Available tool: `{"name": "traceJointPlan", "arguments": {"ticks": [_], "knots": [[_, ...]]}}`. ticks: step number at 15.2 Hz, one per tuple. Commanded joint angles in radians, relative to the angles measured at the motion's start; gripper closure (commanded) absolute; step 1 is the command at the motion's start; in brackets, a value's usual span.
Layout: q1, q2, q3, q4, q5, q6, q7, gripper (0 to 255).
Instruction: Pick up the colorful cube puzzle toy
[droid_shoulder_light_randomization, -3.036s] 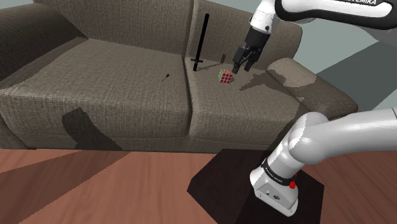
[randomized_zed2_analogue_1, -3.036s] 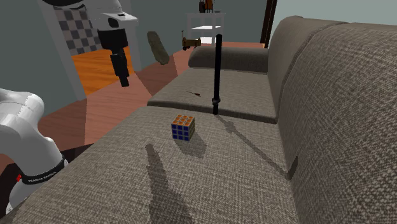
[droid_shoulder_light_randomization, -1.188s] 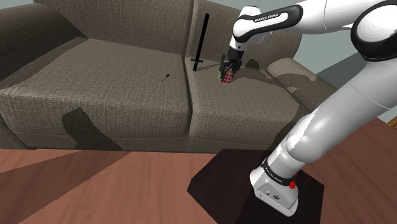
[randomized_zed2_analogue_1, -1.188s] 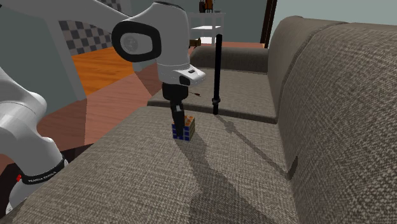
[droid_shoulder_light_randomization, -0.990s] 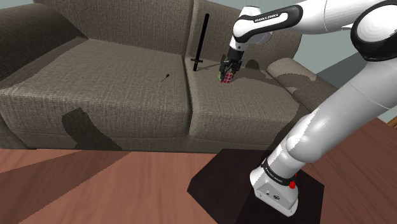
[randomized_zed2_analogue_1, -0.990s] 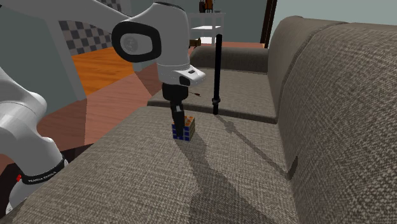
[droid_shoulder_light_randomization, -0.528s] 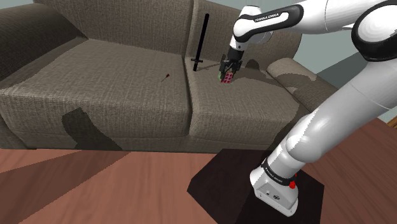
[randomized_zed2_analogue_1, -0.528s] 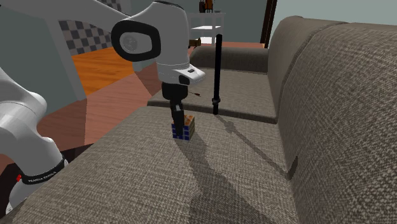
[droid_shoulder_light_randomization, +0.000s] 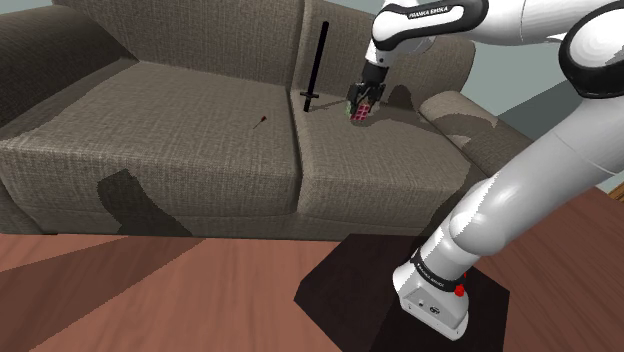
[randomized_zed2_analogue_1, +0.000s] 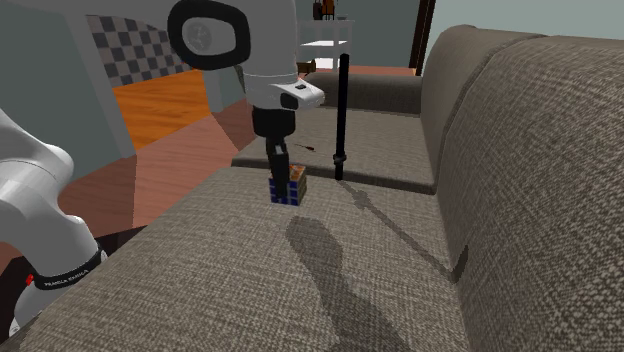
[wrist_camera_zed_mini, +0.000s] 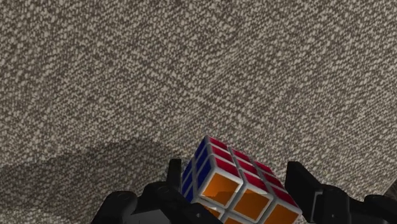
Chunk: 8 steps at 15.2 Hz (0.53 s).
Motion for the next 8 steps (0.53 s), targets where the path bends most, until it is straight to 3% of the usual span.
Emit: {"name": "traceJointPlan", "arguments": {"ticks": [1, 8], "knots": [[0.001, -0.008, 0.003, 0.021, -0.001, -0.029, 0.003, 255], [0.002, -0.017, 0.006, 0.082, -0.002, -0.099, 0.004, 255]]}}
